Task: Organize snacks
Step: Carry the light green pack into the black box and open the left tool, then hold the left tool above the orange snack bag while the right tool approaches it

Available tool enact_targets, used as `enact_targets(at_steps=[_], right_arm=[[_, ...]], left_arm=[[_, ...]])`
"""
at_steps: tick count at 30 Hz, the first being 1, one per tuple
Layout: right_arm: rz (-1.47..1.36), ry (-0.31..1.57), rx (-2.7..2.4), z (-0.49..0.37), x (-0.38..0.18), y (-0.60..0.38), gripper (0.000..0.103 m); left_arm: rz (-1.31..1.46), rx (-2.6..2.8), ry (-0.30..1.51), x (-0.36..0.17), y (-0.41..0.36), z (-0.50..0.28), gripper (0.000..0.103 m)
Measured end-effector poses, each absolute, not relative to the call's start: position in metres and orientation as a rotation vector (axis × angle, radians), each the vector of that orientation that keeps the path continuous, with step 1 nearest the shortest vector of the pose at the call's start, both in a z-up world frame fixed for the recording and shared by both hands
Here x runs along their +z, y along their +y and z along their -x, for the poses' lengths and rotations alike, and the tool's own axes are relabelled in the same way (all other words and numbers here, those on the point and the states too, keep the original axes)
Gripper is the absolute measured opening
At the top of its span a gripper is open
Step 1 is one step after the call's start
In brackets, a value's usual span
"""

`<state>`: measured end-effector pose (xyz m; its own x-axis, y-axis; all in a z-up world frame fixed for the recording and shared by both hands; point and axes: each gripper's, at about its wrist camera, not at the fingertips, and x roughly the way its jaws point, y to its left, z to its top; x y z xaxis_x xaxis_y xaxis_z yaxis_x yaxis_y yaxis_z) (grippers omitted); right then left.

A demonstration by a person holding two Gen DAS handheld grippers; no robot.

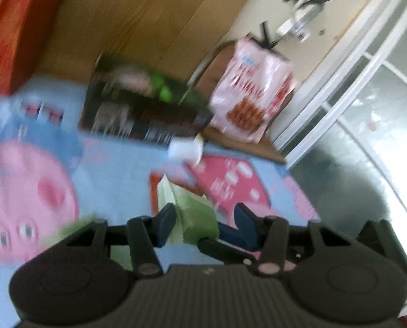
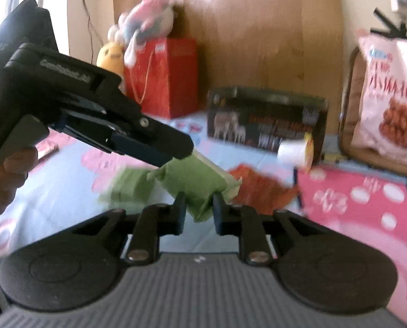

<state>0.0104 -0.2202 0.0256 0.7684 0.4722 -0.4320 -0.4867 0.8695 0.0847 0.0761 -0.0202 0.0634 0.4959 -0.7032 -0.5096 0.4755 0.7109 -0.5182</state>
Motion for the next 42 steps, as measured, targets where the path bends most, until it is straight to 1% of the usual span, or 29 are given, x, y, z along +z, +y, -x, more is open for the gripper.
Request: enact_targets(at_steps=[4, 9, 11, 12, 13, 16, 18, 19, 20, 21, 22, 26, 28, 29, 32, 34, 35, 36, 37, 41, 42], right_arm=[[-0.018, 0.377, 0.489, -0.041, 0.048, -0.231, 0.022], [-0.023, 0.305, 0.42, -0.096, 0.06, -0.235, 0.021], [-0.021, 0.295, 0.39, -0.121, 0.06, -0.236, 0.021], [-0.024, 0.298, 0.38, -0.134, 0.059, -0.236, 0.017], [-0.024, 0.305, 0.375, -0.146, 0.057, -0.236, 0.015], [0.021, 0.309, 0.331, -0.168, 0.045, -0.23, 0.017], [0.023, 0.329, 0.315, -0.171, 0.04, -0.232, 0.018], [0.006, 0.322, 0.322, -0.166, 0.04, -0.237, 0.019], [-0.013, 0.312, 0.329, -0.159, 0.041, -0.244, 0.022], [-0.029, 0.309, 0.33, -0.156, 0.042, -0.25, 0.028], [-0.048, 0.316, 0.332, -0.15, 0.042, -0.257, 0.032], [-0.137, 0.393, 0.355, -0.118, 0.039, -0.285, 0.034], [-0.188, 0.45, 0.369, -0.098, 0.032, -0.294, 0.041], [-0.205, 0.478, 0.376, -0.09, 0.026, -0.297, 0.041], [-0.238, 0.571, 0.375, -0.078, 0.007, -0.3, 0.042], [-0.294, 0.651, 0.391, -0.083, -0.006, -0.293, 0.042], [-0.331, 0.648, 0.401, -0.08, -0.01, -0.292, 0.042], [-0.333, 0.659, 0.417, -0.08, -0.009, -0.289, 0.041], [-0.338, 0.672, 0.443, -0.08, -0.008, -0.285, 0.034], [-0.365, 0.67, 0.45, -0.067, -0.007, -0.278, 0.029], [-0.375, 0.669, 0.455, -0.062, -0.006, -0.279, 0.025]], left_arm=[[0.282, -0.733, 0.686, 0.094, -0.035, -0.103, 0.048], [0.293, -0.719, 0.637, 0.114, -0.052, -0.164, 0.049], [0.299, -0.699, 0.637, 0.114, -0.06, -0.193, 0.05], [0.304, -0.7, 0.646, 0.111, -0.064, -0.205, 0.049], [0.312, -0.704, 0.666, 0.106, -0.069, -0.22, 0.049], [0.281, -0.642, 0.699, 0.088, -0.085, -0.249, 0.052], [0.235, -0.587, 0.698, 0.08, -0.088, -0.254, 0.052], [0.236, -0.579, 0.688, 0.078, -0.085, -0.251, 0.053], [0.249, -0.595, 0.672, 0.077, -0.08, -0.246, 0.057], [0.259, -0.601, 0.66, 0.077, -0.074, -0.242, 0.059], [0.266, -0.594, 0.648, 0.077, -0.067, -0.236, 0.061], [0.278, -0.582, 0.66, 0.071, -0.044, -0.203, 0.064], [0.278, -0.582, 0.704, 0.063, -0.038, -0.186, 0.064], [0.277, -0.582, 0.731, 0.055, -0.037, -0.176, 0.064], [0.281, -0.584, 0.809, 0.032, -0.041, -0.159, 0.064], [0.295, -0.566, 0.901, 0.01, -0.049, -0.156, 0.064], [0.298, -0.546, 0.861, 0.01, -0.051, -0.149, 0.066], [0.3, -0.555, 0.861, 0.009, -0.053, -0.143, 0.066], [0.316, -0.578, 0.869, 0.008, -0.056, -0.138, 0.067], [0.322, -0.552, 0.85, 0.006, -0.057, -0.114, 0.067], [0.328, -0.55, 0.847, 0.005, -0.056, -0.108, 0.067]])
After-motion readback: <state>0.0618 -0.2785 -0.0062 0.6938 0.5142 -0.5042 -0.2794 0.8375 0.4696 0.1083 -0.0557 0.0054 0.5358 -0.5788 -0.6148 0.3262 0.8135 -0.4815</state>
